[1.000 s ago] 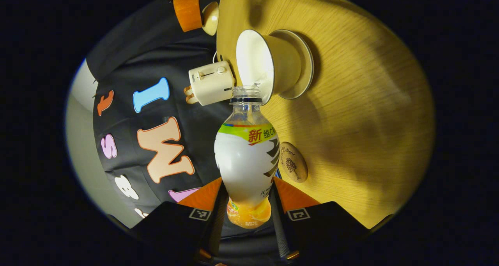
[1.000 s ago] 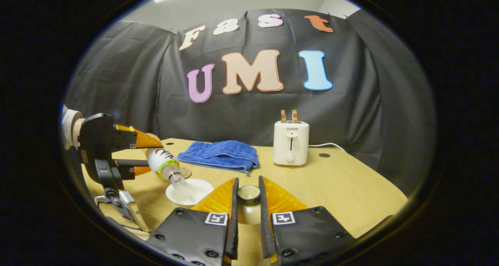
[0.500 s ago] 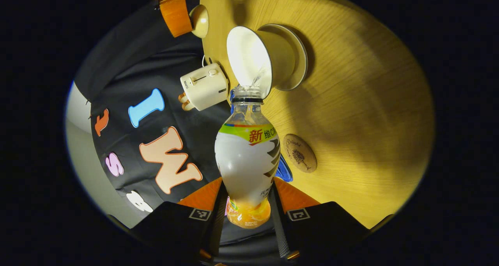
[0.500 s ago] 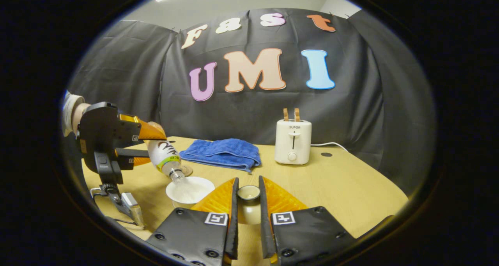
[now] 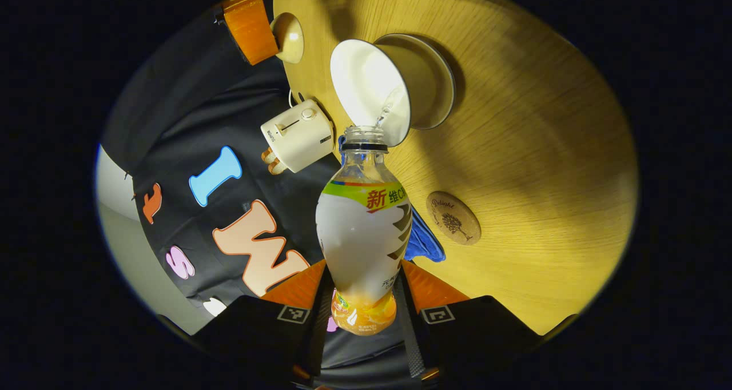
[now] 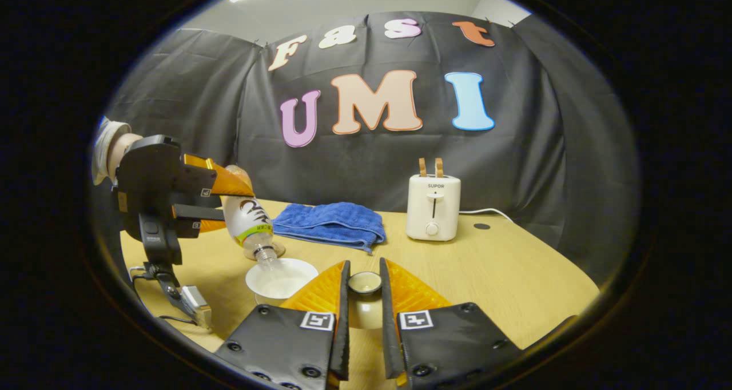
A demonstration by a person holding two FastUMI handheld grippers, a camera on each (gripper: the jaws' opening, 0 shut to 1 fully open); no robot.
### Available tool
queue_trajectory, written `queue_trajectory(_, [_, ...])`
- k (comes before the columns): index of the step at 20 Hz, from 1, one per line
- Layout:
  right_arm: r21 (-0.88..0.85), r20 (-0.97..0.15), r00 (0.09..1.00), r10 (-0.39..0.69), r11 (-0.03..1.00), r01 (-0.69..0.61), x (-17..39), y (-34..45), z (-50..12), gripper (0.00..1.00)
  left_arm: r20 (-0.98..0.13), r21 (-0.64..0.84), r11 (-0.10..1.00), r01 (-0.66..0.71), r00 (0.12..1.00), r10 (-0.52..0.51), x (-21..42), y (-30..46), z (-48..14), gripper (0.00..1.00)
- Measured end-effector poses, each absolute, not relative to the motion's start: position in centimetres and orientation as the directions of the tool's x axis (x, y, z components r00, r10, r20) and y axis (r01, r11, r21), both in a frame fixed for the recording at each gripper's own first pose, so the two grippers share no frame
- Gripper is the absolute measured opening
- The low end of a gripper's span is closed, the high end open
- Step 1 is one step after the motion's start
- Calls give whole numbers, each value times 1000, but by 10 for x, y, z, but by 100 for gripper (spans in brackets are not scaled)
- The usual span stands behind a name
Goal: Open the teacup lid with one hand, grasp the water bottle and pour water into the teacup with the other hand; after pouring, place the water bottle on the coaster and then close the teacup lid.
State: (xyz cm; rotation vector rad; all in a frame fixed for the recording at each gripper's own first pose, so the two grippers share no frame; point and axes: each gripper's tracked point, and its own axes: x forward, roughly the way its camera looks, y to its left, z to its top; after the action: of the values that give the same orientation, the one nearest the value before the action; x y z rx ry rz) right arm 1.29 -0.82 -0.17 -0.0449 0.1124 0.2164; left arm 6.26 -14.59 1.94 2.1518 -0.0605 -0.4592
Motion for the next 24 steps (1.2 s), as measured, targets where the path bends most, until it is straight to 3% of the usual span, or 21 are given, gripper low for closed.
queue_trajectory(11, [-28, -119, 970, 211, 976, -216, 18, -11, -5, 28, -291, 756, -649, 86, 932, -215, 65, -158, 33, 55])
queue_trajectory(24, [-24, -117, 970, 214, 976, -218, 18, -11, -4, 28, -301, 759, -644, 98, 929, -214, 60, -159, 31, 55])
